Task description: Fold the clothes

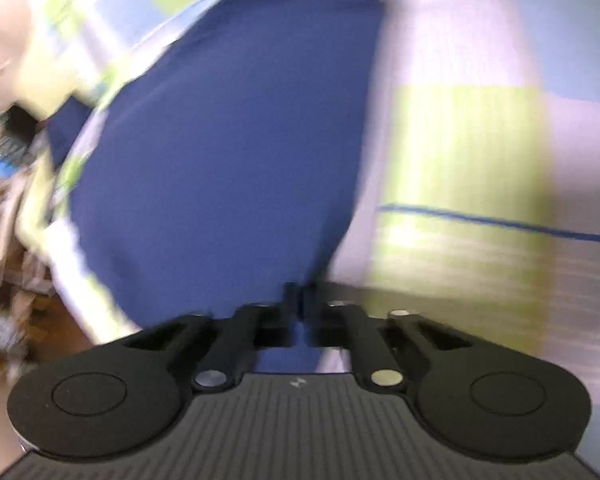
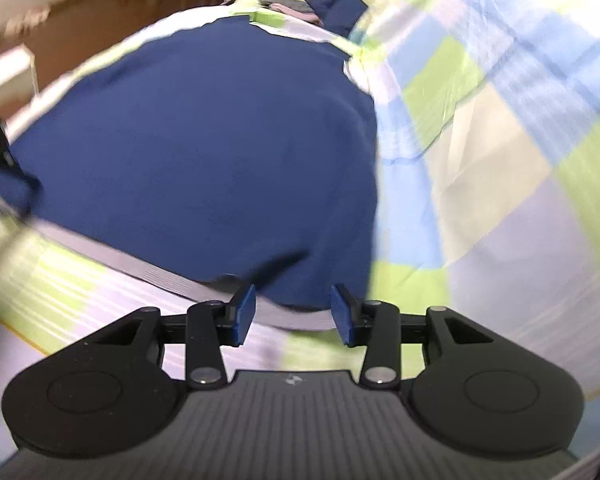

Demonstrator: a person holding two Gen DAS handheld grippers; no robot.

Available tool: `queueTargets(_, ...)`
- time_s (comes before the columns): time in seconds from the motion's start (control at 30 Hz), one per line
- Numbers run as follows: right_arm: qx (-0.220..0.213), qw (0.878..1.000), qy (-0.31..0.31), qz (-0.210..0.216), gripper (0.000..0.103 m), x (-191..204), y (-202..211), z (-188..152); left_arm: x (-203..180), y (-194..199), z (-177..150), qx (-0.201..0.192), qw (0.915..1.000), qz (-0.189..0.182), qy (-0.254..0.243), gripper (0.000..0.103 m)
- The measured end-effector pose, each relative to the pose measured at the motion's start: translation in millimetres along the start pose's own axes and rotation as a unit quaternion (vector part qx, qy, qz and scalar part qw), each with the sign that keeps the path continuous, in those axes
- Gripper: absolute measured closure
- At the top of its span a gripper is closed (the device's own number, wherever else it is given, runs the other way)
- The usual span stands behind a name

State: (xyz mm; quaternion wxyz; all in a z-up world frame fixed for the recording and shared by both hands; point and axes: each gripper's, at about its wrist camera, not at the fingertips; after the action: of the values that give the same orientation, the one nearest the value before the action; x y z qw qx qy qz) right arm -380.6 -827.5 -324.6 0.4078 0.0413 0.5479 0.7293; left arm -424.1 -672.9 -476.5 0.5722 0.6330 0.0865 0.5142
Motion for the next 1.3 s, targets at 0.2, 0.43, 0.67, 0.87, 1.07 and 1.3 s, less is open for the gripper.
queueTargets(0.2, -0.001, 0.985, 0.167, -0.048, 0.069, 24, -22, 1, 23, 18, 1, -0.03, 0.9973, 0.008, 0.066, 0.103)
queueTargets(0.43, 0.009, 0.95, 0.288, -0.118, 0.07, 48, -61, -13, 27, 35, 6, -0.038, 0.9942, -0.004, 0.1, 0.103)
queueTargets(0.67, 0.001, 0.974, 0.203, -0.104, 0.103, 12, -65, 6, -17, 10, -13, 0.029, 0.9985, 0.011, 0.045, 0.092)
queueTargets(0.87, 0.038, 0.994, 0.014, -0.104, 0.103, -50, -48, -3, -30, 6, -9, 0.04, 0.9978, 0.04, 0.033, 0.092)
queueTargets(1.07, 0.073, 0.994, -0.046, -0.07, 0.099, -55, -60, -29, -22, 6, -13, 0.047, 0.9974, 0.044, 0.032, 0.088)
queueTargets(1.3, 0.026, 0.987, 0.113, -0.113, 0.064, 10, -60, -28, -17, -6, -15, 0.045, 0.997, 0.052, 0.034, 0.076)
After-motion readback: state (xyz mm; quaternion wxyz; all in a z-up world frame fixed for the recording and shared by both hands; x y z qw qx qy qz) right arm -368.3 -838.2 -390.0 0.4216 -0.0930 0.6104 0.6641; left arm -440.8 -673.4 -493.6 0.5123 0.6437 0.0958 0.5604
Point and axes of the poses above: each gripper's, at about its wrist camera, not at the fingertips, and y roughly against the way its jaws point, x to its left, z to its top, and after that the axes turned 11 degrees about x, right-handed
